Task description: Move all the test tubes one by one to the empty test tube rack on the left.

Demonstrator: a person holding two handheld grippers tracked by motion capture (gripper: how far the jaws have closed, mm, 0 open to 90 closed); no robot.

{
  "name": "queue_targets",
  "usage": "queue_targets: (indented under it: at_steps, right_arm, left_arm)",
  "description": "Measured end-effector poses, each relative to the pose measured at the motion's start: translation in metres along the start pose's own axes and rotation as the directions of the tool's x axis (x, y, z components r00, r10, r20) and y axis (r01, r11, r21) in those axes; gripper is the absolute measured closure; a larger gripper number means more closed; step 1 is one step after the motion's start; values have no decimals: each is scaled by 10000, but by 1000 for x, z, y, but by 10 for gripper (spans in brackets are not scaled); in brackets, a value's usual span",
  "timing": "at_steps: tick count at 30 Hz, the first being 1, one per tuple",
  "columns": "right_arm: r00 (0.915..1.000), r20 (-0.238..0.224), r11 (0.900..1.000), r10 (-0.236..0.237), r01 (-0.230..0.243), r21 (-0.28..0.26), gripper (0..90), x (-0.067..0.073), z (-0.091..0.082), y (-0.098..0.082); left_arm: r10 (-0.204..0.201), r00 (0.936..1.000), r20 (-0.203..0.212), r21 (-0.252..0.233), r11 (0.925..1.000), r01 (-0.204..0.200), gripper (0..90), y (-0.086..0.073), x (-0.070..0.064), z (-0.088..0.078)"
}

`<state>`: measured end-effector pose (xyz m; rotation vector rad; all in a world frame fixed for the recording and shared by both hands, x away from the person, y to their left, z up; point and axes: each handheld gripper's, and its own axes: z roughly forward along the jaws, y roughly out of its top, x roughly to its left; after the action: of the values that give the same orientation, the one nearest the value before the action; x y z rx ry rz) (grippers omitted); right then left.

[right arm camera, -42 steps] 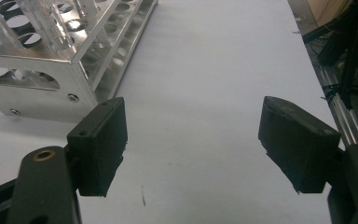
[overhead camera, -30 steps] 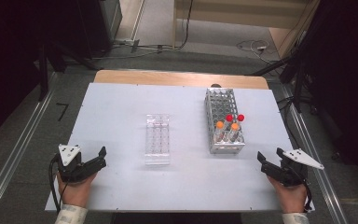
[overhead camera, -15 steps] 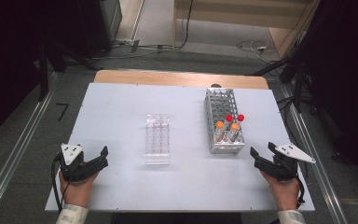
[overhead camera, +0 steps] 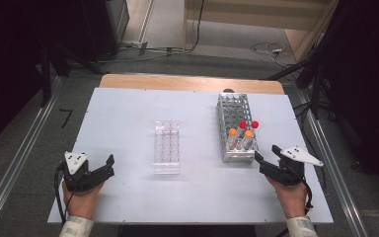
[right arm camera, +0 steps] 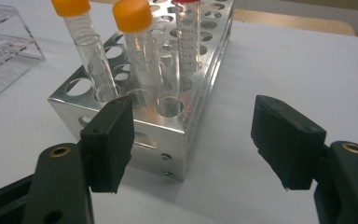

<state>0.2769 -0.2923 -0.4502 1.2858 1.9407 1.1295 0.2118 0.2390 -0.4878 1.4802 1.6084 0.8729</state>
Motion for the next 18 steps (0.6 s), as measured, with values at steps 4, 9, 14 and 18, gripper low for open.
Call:
queue_targets:
  at_steps: [4,9,14,18]
  right_arm:
    - [9999,-143,10000,-78,77,-40,354,3,5,3]
    - [9994,-194,9996,-278,276,-97,424,7,12,7]
    - [9992,-282,9995,-298,296,-74,514,8,18,7]
    - [9991,-318,9995,-274,270,-131,612,9,23,8]
  left_arm:
    - [30,10000,1,-1,10000,-30,100,0,-1,0]
    - [16,10000,-6,21,10000,-16,99,0,0,0]
    - [1,10000,5,29,10000,-1,99,0,0,0]
    - [10,10000,-1,46,10000,-10,99,0,0,0]
